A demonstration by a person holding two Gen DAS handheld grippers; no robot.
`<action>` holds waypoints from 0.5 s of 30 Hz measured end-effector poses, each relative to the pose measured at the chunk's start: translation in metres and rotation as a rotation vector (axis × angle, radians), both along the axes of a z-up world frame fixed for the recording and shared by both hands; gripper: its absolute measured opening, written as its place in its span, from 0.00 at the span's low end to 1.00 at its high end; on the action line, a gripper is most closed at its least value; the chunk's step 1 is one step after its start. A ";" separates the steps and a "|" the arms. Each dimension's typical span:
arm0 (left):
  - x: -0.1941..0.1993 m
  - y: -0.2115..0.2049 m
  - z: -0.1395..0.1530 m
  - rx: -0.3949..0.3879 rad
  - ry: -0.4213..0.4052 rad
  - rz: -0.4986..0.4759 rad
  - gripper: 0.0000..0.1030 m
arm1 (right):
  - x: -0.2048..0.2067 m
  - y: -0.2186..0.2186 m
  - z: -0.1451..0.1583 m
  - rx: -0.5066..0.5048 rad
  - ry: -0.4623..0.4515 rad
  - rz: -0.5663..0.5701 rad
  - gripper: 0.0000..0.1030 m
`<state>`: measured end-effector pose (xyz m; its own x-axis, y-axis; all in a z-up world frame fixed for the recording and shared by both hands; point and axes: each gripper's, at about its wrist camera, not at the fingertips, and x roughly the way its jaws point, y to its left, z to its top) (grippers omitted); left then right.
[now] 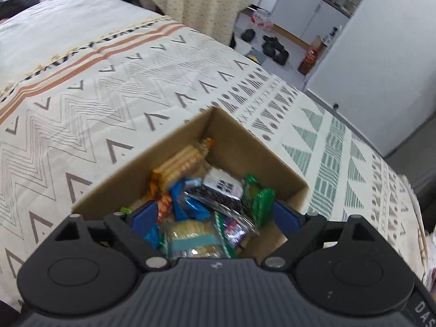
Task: Organize snacks
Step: 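Carry both snacks over the box and open both grippers to drop them, then grasp the red-white bar with the left gripper while the right grasps a green candy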
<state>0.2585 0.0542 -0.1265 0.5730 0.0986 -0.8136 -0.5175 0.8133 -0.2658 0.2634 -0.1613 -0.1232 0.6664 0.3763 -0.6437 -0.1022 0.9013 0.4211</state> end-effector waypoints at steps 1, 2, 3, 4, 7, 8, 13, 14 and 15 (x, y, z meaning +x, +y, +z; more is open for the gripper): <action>0.000 -0.006 0.001 0.016 0.002 -0.020 0.88 | -0.002 -0.005 0.001 -0.006 -0.003 -0.008 0.75; 0.000 -0.012 0.003 0.037 0.002 -0.040 0.89 | -0.004 -0.011 0.001 -0.012 -0.006 -0.016 0.76; -0.001 -0.019 0.005 0.059 0.001 -0.058 0.90 | -0.005 -0.016 0.001 -0.017 -0.007 -0.024 0.78; -0.002 -0.025 0.008 0.077 -0.003 -0.072 0.92 | -0.007 -0.021 0.001 -0.021 -0.006 -0.032 0.79; -0.003 -0.040 0.014 0.095 -0.023 -0.119 0.93 | -0.012 -0.037 0.002 -0.031 -0.007 -0.049 0.82; -0.004 -0.045 0.015 0.104 -0.027 -0.130 0.94 | -0.014 -0.042 0.003 -0.036 -0.010 -0.055 0.83; -0.006 -0.061 0.014 0.122 -0.031 -0.168 0.94 | -0.024 -0.067 0.006 -0.058 -0.031 -0.085 0.94; -0.007 -0.064 0.013 0.122 -0.029 -0.176 0.95 | -0.025 -0.072 0.006 -0.063 -0.034 -0.091 0.95; -0.007 -0.067 0.013 0.123 -0.029 -0.185 0.96 | -0.027 -0.077 0.005 -0.068 -0.036 -0.098 0.96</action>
